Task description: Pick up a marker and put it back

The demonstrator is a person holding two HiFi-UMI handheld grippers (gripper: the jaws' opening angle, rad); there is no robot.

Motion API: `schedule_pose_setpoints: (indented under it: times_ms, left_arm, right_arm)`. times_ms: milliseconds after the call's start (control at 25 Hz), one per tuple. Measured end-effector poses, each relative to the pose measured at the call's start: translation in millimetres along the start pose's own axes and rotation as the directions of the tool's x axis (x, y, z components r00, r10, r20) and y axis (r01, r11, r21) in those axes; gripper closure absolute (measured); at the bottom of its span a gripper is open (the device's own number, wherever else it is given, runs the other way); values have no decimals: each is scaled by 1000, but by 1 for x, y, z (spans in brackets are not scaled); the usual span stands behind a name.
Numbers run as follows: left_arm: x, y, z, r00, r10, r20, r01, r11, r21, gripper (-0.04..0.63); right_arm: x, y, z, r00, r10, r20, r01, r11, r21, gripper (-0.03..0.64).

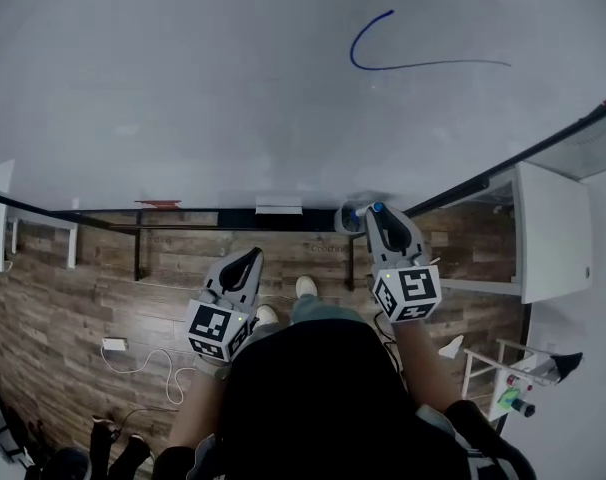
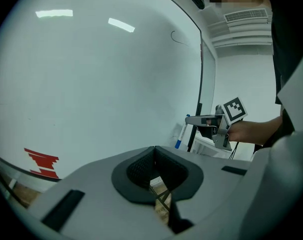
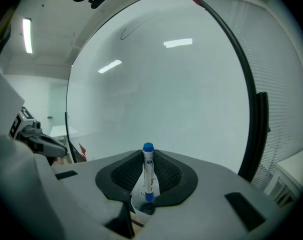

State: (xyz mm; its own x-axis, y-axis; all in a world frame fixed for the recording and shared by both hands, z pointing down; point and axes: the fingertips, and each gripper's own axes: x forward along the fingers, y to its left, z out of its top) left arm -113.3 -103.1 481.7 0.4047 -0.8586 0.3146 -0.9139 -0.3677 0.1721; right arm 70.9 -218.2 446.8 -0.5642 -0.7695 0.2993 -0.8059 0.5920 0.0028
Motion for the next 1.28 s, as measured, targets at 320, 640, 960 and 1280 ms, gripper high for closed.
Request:
schedule_pose_setpoints:
  times_ms: [320,640,960,1280]
  left_arm:
    - [-8,18,-9,998,65,-10,-65,998,-26,575]
    - [-14,23,-18,996,91,-24,-92,995,-42,575]
    - [-20,25,-24,994,107,-37,-109,993,-53,575]
    - [-24,25,-26,993,114,-40,-116,992,-53,575]
  right_arm:
    - [33,10,-26,996,60,-59,-62,998,-30,525]
    - [50,14,-55,987,86,-133,-94,994,-56,525]
    - [57,17,-70,982,90,-167,-103,993,-66,525]
    - [58,16,-70,981,86,-174,-99,993,-64,523]
